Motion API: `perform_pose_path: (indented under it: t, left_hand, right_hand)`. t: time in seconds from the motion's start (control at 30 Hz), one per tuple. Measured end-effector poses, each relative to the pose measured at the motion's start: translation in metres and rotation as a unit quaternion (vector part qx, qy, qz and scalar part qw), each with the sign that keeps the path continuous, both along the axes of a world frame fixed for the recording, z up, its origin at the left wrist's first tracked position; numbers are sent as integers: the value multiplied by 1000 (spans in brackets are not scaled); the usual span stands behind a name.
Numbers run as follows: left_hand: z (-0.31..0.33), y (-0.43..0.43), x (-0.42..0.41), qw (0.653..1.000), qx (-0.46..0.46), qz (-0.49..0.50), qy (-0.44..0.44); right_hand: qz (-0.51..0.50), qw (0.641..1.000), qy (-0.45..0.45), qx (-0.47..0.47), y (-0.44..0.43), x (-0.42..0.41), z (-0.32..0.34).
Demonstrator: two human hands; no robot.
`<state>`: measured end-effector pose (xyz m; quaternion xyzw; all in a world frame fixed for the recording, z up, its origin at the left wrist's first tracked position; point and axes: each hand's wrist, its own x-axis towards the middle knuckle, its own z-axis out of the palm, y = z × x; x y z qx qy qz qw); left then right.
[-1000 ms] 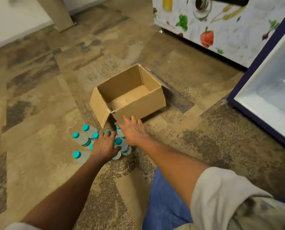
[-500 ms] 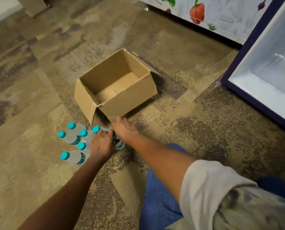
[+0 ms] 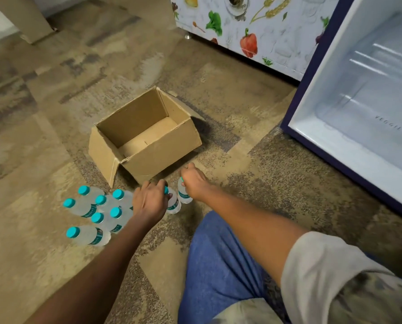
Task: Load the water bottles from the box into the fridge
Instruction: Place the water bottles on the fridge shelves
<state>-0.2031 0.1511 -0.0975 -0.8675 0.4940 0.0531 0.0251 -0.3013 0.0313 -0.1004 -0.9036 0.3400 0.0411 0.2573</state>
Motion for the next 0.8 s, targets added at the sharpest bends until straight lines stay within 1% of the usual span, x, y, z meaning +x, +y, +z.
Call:
perform_pose_path:
  t: [0.17,0.4,0.53,0.6,0.7,0.8]
  left_hand:
    - [24,-32,-22,999,-25,-24,16]
    - [76,-91,-61,994,-67,-68,56]
    - [119,-131,-88,985,-115,-112,55]
    - [143,-151,-103,982,-123,-128,57]
    - [181,-179,-127,975,-140,-151,83]
    - [221,-202,-152,966,-161,-189,78]
  right_hand:
    - [-34,998,-51,-1,-36,-33,25]
    - [-76,994,-75,-15,-84,-93,89]
    - [-113,988,-84,-62,-110,-130,136]
    - [-131,983,-91,-87,-122,-148,160]
    - [-151,975,-89,-133,-138,-178,196]
    - [-176,968,-88,-158,-150,-205,232]
